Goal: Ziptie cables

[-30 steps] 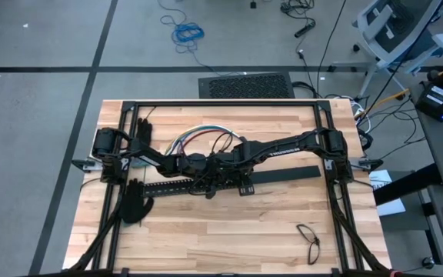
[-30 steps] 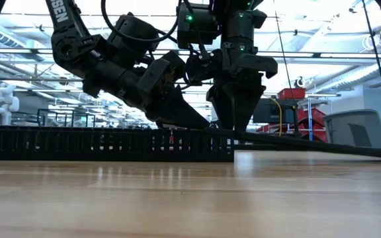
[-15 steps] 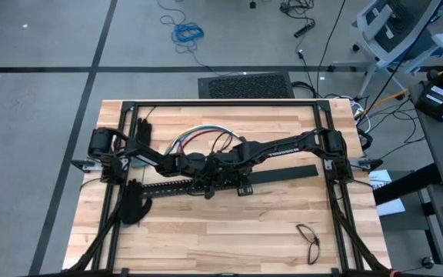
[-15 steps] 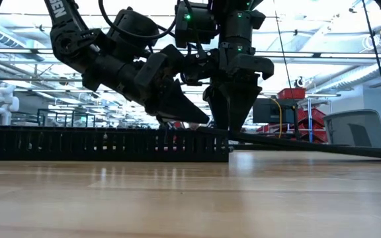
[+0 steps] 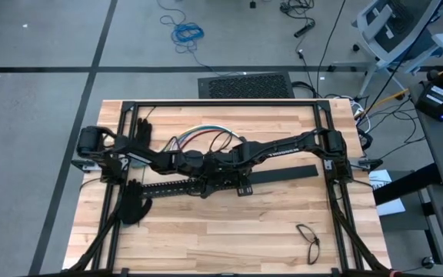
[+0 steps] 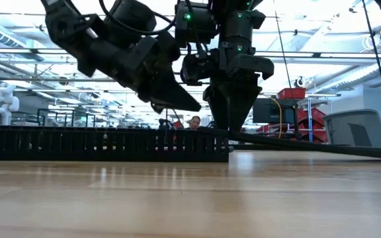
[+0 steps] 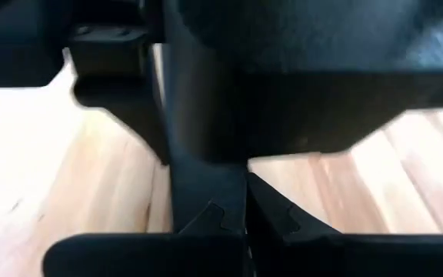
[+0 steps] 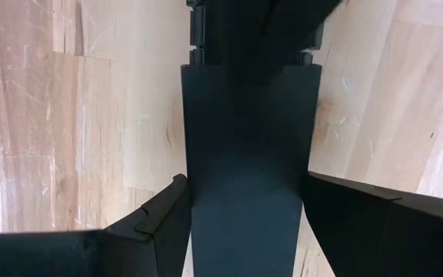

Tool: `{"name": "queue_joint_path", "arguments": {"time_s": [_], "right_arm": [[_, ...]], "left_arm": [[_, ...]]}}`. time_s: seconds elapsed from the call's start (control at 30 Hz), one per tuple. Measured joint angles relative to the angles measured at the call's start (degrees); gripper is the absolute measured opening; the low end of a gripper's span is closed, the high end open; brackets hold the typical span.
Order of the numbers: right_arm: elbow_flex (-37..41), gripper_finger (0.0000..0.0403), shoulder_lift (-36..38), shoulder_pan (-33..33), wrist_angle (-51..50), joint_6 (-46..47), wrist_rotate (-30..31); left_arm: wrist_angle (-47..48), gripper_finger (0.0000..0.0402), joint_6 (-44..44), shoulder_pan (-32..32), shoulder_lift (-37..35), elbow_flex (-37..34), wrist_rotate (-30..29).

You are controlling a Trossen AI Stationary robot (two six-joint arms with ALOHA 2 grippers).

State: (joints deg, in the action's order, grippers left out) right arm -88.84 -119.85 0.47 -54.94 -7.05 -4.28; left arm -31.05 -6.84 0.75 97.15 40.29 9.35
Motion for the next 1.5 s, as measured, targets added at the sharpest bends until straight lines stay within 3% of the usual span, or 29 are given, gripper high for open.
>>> {"name": "queue_joint_path", "arguments": {"time_s": [0.13,0.3,0.53,0.67,0.93,1.07,1.33,1.5], "right_arm": [[0.0,0.0213,0.0,0.1,0.1,-0.6,-0.3],[-0.7,0.0217,-0.1,0.3,-0.1,-0.7,-0.2],[-1.0,0.0241,-0.3,0.3,0.6,-1.1,-0.3],[-1.0,0.0250,-0.5,0.3,1.3,-1.2,-0.3],[-0.8,0.0254,-0.8,0.3,0.9,-1.5,-0.1],[-0.8,0.0255,-0.9,0.2,1.1,-1.6,-0.1],[-0.9,0.0255,-0.8,0.2,1.3,-1.6,0.0],[-0.9,0.0255,-0.7,0.2,1.3,-1.6,0.0]], "left_arm": [[8.4,0.0017,1.7,0.0,-3.6,0.0,-2.9],[16.9,0.0019,1.6,0.2,-4.6,0.0,-2.5],[14.6,0.0025,-1.2,0.7,-4.6,-0.3,-1.4],[14.4,0.0062,-3.1,0.4,-4.6,0.7,1.4],[18.5,0.0191,-3.8,0.4,-5.0,1.1,2.0],[20.0,0.0236,-6.2,0.4,-6.0,1.1,1.5],[20.5,0.0256,-6.2,0.5,-7.0,1.1,-1.1],[20.3,0.0256,-5.7,0.4,-7.0,1.1,-5.8]]}}
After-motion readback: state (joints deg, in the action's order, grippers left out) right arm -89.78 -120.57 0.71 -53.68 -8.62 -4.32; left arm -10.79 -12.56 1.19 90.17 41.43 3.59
